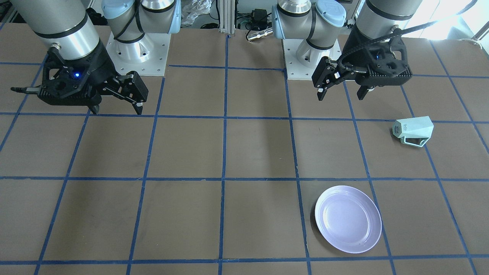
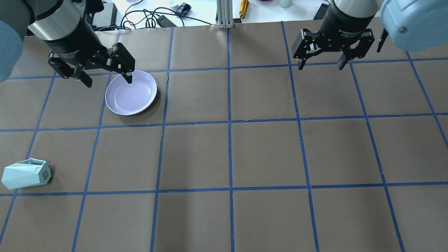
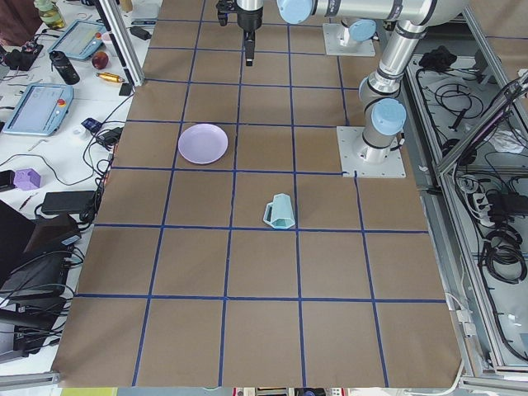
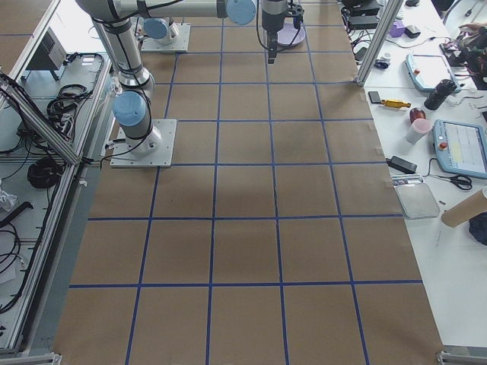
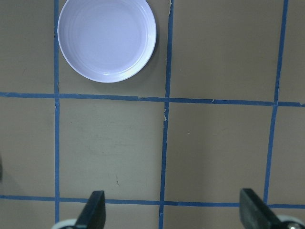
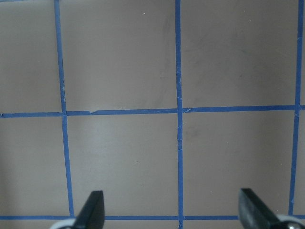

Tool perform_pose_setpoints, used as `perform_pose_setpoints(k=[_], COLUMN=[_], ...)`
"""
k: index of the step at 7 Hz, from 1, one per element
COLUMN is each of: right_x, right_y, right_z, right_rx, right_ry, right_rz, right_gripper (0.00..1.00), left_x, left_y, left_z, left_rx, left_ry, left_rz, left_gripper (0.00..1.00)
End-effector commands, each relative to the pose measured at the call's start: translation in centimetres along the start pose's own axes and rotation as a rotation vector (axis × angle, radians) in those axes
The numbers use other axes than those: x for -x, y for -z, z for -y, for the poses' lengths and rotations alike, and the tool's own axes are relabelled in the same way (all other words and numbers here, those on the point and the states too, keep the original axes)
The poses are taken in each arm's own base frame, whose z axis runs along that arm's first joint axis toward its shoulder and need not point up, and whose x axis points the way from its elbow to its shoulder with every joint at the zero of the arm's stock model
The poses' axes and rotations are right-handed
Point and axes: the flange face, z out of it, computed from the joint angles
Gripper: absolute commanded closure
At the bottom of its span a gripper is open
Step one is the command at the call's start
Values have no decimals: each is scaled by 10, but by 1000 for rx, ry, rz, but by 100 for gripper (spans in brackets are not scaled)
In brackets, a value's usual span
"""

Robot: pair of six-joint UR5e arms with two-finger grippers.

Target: Flip cup and place on plate

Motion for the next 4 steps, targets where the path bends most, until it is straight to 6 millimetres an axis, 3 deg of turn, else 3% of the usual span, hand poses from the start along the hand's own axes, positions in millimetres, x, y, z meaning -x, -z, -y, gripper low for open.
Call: perform_pose_setpoints(k=[1,4], right_x=[0,0], right_y=[0,0], right_z=[0,0], right_rx=[0,0], right_ry=[-1,1], right_rz=[1,0], right_gripper=[0,0], left_x=[0,2], left_y=[-3,4], left_z=[-2,-4], left_rx=[4,-9], left_ry=[-1,-1], left_rz=[3,3], left_gripper=[0,0])
